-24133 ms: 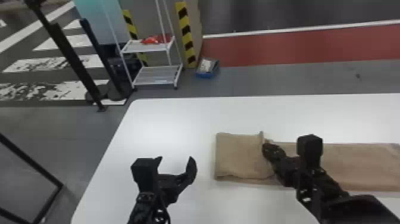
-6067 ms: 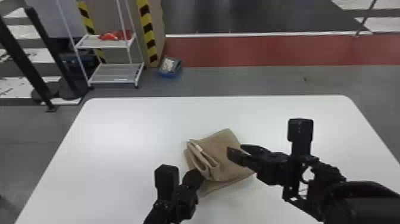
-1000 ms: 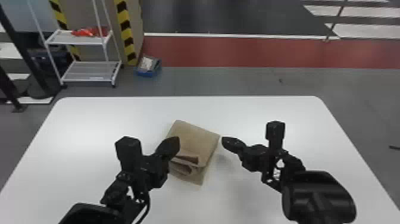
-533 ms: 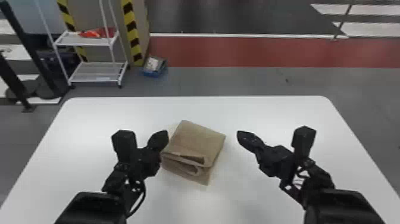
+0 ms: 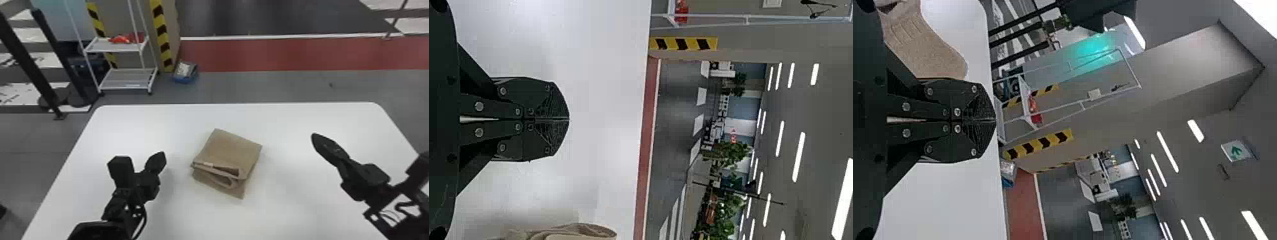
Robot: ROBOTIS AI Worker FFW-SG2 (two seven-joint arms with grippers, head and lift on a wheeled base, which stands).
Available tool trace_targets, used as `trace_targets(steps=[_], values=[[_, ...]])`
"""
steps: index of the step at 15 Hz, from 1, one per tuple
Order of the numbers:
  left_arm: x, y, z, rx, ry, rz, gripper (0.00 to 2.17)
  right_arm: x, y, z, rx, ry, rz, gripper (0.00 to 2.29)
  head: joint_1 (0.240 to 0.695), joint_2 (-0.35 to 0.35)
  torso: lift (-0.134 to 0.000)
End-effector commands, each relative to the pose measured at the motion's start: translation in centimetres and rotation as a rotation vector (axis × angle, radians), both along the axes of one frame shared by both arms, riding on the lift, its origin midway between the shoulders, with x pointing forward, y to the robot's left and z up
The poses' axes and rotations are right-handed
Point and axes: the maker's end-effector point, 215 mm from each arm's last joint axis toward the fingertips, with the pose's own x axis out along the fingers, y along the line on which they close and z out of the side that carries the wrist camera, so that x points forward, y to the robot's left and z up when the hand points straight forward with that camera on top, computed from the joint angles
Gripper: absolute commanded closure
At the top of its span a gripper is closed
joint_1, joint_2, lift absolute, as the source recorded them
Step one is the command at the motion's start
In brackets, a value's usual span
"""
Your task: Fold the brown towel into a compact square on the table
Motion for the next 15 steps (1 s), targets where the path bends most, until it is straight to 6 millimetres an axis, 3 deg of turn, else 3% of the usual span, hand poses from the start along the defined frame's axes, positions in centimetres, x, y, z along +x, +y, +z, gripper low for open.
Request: trace_targets(steps=[1,4,7,10,15], values=[[-0.6,-1.4,-0.7,-0.016,0.012,-0.031,1.97,-1.0,-4.4,0.3,0.054,-0.004,-0.068,2.12,0.695,0.053,-0.057],[-1.0,-4.0,-1.1,-0.032,0.02,-0.082,1.97,-2.7,-9.0,0.2,0.096,-0.011,-0.149,2.12,0.695,-0.031,-0.057],[-2.1,-7.4,-2.1,-0.033,0.033,-0.139,1.97,-3.9,-11.8,-1.0,0.12,0.001,-0.186,2.12,0.695,-0.115,-0.057],[-3.1,-9.7,-3.2,-0.04,0.051,-0.172,1.97,-4.2,-12.2,-1.5,0.131,0.005,-0.188,2.12,0.695,-0.168,-0.057],[-6.1,-11.9,-2.3,-0.084,0.048,-0.209,1.97,-3.6,-12.3,-1.6,0.138,0.002,-0.191,2.12,0.695,-0.224,-0.057]])
